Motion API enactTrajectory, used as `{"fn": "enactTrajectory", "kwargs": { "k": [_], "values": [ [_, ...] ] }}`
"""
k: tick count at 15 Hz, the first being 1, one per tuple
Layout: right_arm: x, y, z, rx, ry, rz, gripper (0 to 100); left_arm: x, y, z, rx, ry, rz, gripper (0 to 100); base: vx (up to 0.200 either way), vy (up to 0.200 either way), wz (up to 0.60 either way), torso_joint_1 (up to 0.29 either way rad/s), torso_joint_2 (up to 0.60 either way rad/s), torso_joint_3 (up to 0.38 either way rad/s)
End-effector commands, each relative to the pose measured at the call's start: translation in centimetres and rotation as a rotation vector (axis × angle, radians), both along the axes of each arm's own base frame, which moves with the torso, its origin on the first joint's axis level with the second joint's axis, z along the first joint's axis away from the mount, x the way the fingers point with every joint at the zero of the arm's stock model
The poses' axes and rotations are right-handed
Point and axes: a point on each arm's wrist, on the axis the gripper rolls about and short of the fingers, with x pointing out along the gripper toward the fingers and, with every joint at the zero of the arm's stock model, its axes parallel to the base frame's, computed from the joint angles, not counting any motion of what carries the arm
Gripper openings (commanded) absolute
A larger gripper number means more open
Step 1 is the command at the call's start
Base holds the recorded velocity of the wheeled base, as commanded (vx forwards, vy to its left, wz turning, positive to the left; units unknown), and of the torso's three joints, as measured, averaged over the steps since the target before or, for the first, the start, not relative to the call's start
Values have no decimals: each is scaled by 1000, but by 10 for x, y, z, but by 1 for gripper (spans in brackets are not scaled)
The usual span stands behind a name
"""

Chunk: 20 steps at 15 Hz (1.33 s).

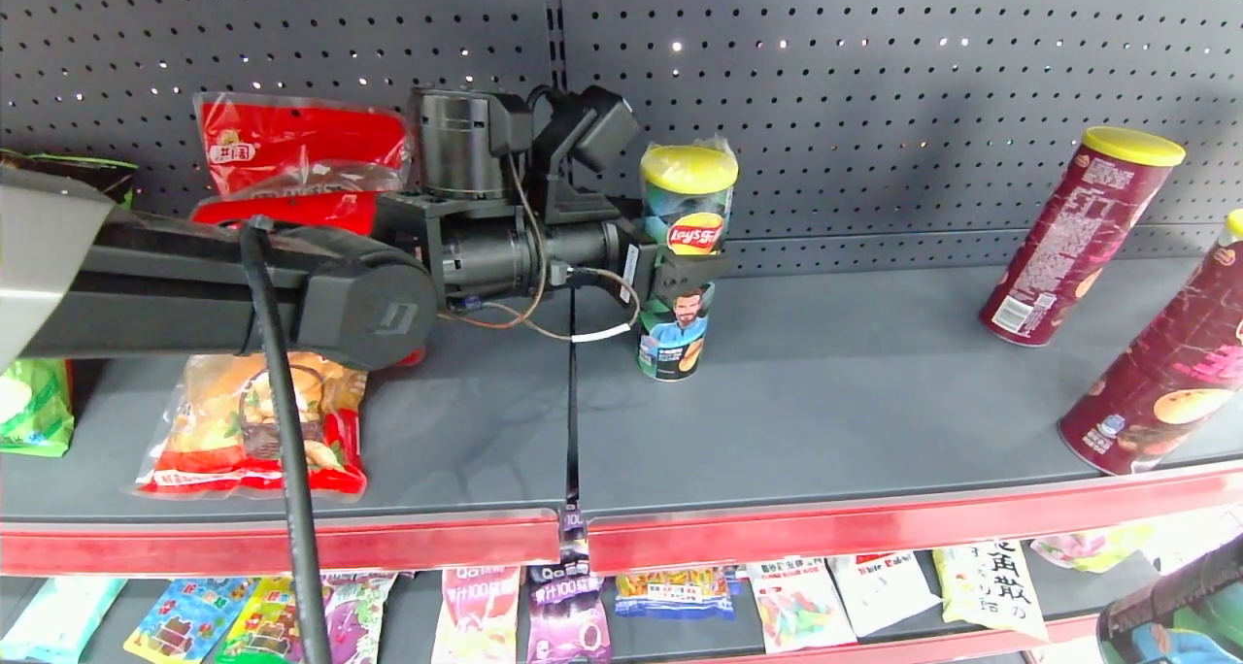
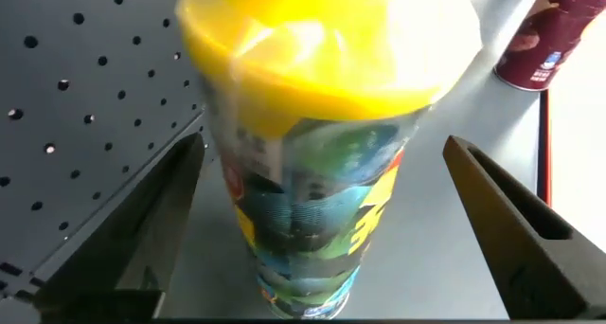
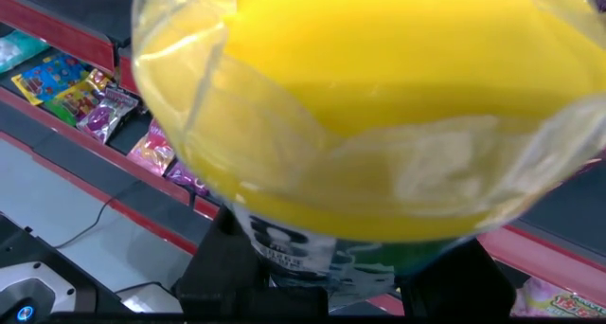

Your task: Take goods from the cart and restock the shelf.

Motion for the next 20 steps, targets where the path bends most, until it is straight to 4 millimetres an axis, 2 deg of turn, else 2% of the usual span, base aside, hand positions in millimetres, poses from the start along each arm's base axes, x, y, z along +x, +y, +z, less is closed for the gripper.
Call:
{"fn": "enactTrajectory", "kwargs": {
  "k": [1,3,4,10,16,20],
  "values": [
    [-1,0,0,0,-2,1,0,-1,-1,1,-2,-2,-4,100,0,0,0,0,0,0],
    [-1,0,0,1,-5,-1,0,0,-1,0,2,-1,17,100,0,0,0,0,0,0],
    [-1,0,0,5,-2,-2,0,1,-1,0,1,-4,22,0,0,0,0,0,0,0],
    [-1,0,-1,7,3,-2,0,-14,-5,3,-1,6,-8,0,0,0,0,0,0,0],
    [0,0,-4,4,13,-2,0,-61,28,4,21,54,-72,0,0,0,0,0,0,0],
    [1,0,-6,3,19,-2,0,-73,32,2,26,58,-143,0,0,0,0,0,0,0]
  ]
}}
